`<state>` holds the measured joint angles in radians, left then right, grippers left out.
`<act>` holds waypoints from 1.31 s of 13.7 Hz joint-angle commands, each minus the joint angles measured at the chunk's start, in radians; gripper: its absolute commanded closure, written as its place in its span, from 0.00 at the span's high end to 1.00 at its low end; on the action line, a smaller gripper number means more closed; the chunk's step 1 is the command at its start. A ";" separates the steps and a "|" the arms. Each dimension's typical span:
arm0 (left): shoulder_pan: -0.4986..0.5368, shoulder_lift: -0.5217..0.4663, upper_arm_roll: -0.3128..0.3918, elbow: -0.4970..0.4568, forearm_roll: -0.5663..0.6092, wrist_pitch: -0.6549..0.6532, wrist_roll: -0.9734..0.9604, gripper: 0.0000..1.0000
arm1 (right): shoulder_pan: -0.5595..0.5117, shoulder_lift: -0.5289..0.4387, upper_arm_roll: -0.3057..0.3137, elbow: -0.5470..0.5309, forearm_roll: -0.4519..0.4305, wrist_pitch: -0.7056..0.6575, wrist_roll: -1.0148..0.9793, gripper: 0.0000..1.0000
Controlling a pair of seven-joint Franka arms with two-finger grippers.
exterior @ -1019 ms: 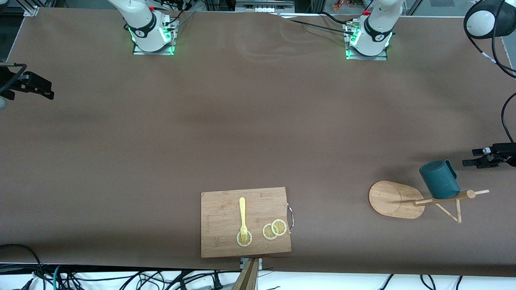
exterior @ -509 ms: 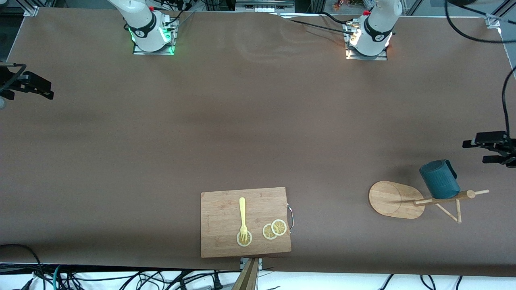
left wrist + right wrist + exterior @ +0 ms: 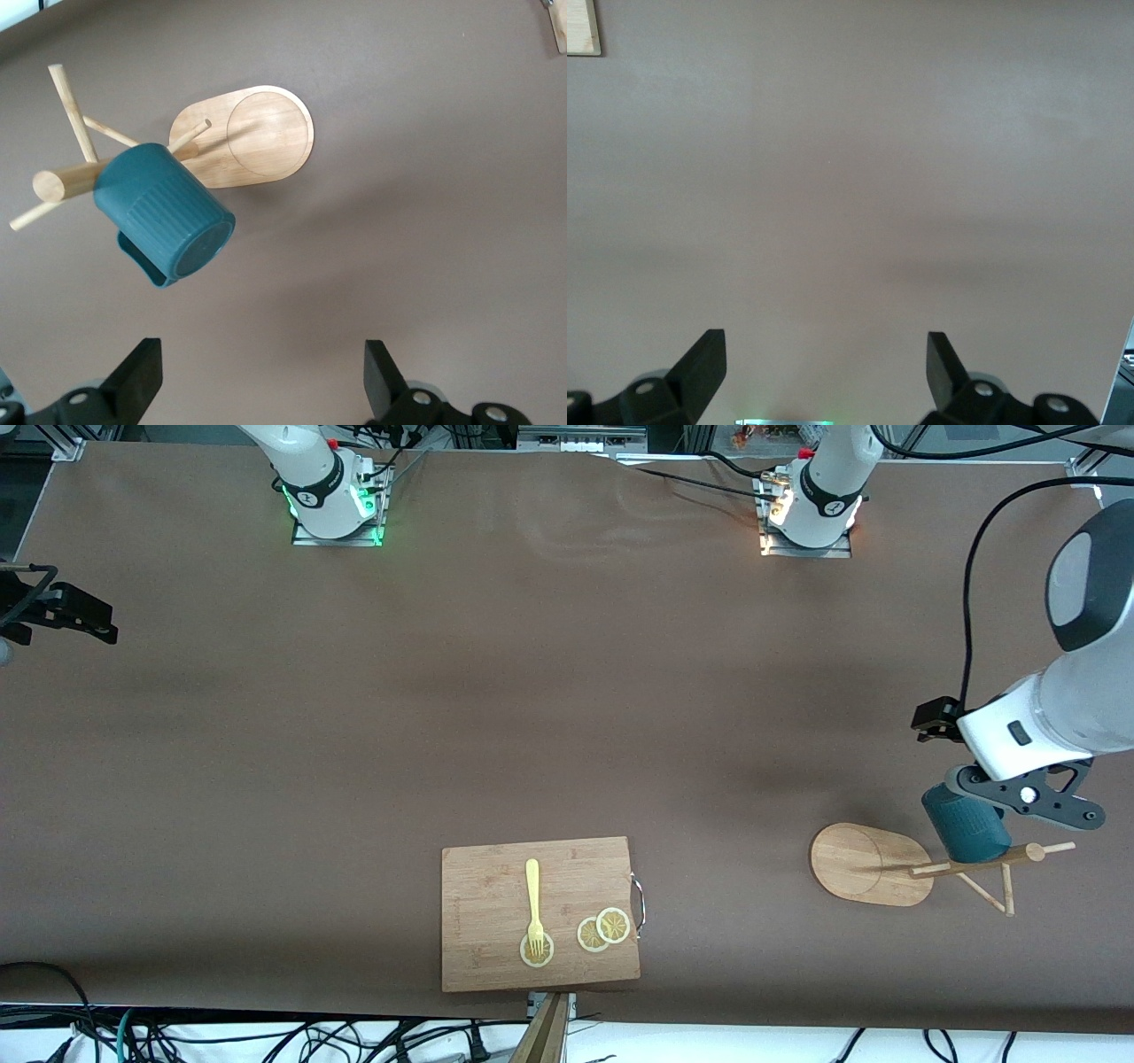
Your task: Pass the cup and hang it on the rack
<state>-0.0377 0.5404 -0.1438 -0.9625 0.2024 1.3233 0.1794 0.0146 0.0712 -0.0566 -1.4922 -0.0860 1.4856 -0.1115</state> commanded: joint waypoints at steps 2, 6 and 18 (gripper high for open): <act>0.013 -0.164 -0.003 -0.255 -0.029 0.103 -0.092 1.00 | -0.007 0.001 0.003 0.009 -0.006 0.001 -0.007 1.00; 0.036 -0.344 -0.005 -0.501 -0.078 0.218 -0.086 1.00 | -0.009 0.001 0.003 0.009 -0.006 0.001 -0.007 1.00; -0.021 -0.536 0.130 -0.746 -0.196 0.438 -0.052 1.00 | -0.010 0.001 0.001 0.009 -0.004 0.002 -0.007 1.00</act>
<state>-0.0200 0.0953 -0.0628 -1.5898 0.0336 1.6928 0.1070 0.0137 0.0712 -0.0574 -1.4922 -0.0860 1.4860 -0.1115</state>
